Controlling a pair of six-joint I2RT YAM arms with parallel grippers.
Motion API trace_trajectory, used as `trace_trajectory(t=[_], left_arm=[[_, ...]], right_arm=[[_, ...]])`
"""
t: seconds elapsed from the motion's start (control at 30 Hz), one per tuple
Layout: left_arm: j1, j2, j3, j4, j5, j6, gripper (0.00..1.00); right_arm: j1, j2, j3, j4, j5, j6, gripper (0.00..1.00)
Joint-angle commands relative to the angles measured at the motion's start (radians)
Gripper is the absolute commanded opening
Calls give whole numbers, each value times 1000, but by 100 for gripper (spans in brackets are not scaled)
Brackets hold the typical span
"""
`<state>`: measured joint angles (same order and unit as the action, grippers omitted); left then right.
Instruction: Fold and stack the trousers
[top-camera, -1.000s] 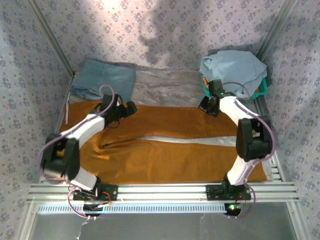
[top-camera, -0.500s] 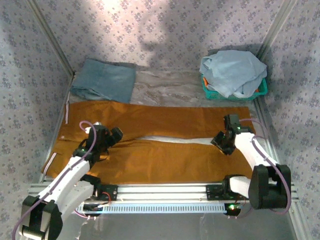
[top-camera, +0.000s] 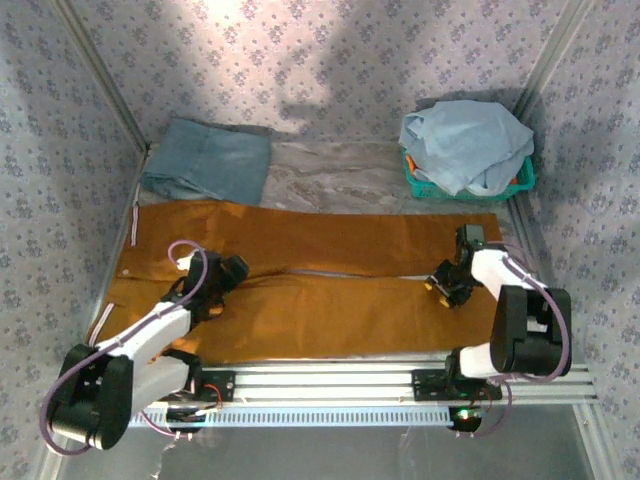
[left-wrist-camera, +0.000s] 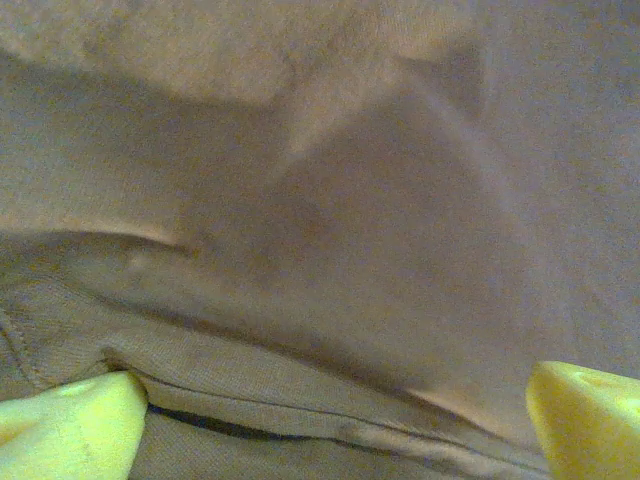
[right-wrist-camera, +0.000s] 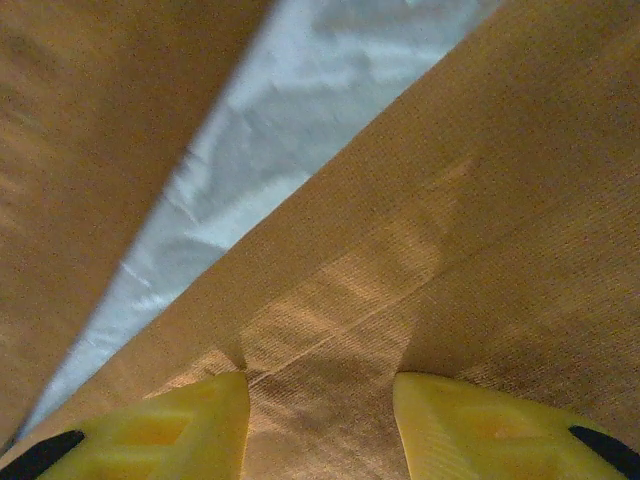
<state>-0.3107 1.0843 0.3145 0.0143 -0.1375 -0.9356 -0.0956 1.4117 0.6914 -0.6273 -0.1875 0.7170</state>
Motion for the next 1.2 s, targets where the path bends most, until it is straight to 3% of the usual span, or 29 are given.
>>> trace_trajectory(t=[0.0, 0.17, 0.33, 0.47, 0.53, 0.67, 0.8, 1.0, 1.17], left_arm=[[-4, 94, 4, 35, 15, -27, 98], [-4, 125, 75, -8, 25, -15, 98], [-5, -36, 111, -153, 11, -39, 97], [-2, -218, 132, -243, -31, -10, 97], [11, -234, 160, -241, -54, 27, 97], [66, -74, 262, -189, -42, 84, 99], [93, 193, 391, -141, -24, 107, 100], [146, 432, 467, -108, -15, 70, 100], [188, 482, 430, -72, 4, 63, 100]], right_arm=[[-33, 72, 25, 65, 49, -31, 46], [-88, 93, 86, 80, 49, -53, 45], [-89, 51, 156, 32, 26, -71, 45], [4, -39, 189, 31, 37, -44, 44], [84, -34, 216, 50, 52, -23, 45], [215, 120, 316, 103, 60, 5, 44], [255, 304, 412, 154, 33, 36, 40], [203, 392, 386, 185, 7, 58, 39], [144, 340, 270, 218, -11, 53, 39]])
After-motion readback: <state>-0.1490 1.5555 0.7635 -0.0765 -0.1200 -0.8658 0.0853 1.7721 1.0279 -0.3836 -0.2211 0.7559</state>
